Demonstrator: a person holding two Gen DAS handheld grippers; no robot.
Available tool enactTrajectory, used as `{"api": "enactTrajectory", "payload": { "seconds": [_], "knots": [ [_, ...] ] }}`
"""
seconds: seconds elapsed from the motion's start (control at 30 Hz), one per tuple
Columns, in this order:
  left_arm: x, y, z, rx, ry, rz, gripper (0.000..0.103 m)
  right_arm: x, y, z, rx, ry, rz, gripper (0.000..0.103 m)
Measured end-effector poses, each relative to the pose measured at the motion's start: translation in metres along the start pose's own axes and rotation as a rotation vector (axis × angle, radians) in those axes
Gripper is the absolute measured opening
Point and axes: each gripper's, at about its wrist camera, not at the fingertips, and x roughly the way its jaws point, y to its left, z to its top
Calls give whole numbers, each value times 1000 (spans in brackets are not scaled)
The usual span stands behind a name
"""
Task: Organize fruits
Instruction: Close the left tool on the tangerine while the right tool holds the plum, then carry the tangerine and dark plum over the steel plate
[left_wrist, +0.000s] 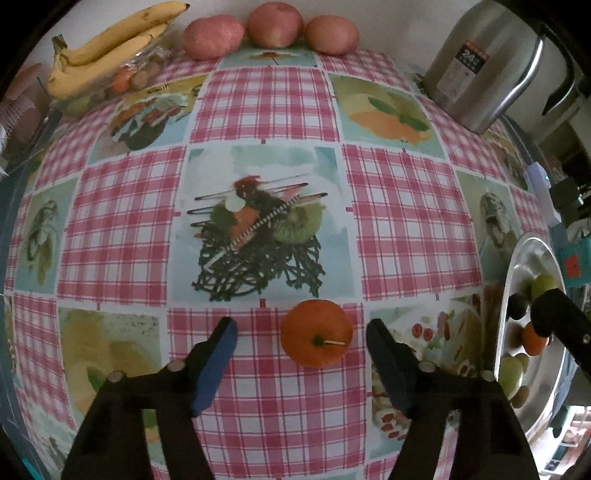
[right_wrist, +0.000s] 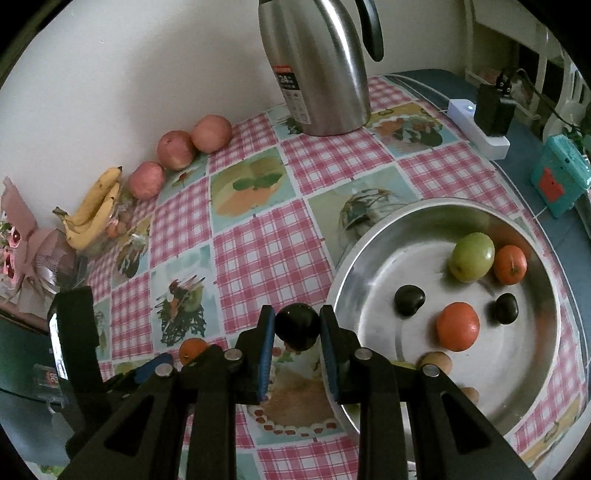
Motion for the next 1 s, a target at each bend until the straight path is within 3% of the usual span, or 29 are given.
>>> {"api": "enactTrajectory", "payload": {
  "seconds": [0.13, 0.7, 1.0],
  "knots": [
    [1, 1, 4, -8, -9, -35, 39, -1, -1, 0, 7, 1, 10, 26],
    [-59, 3, 7, 15, -148, -20, 39, -4, -8, 1, 49, 2, 40, 26],
    [-80, -16, 4, 70, -200, -5, 39, -4, -32, 5, 124, 3, -5, 26]
  ]
}}
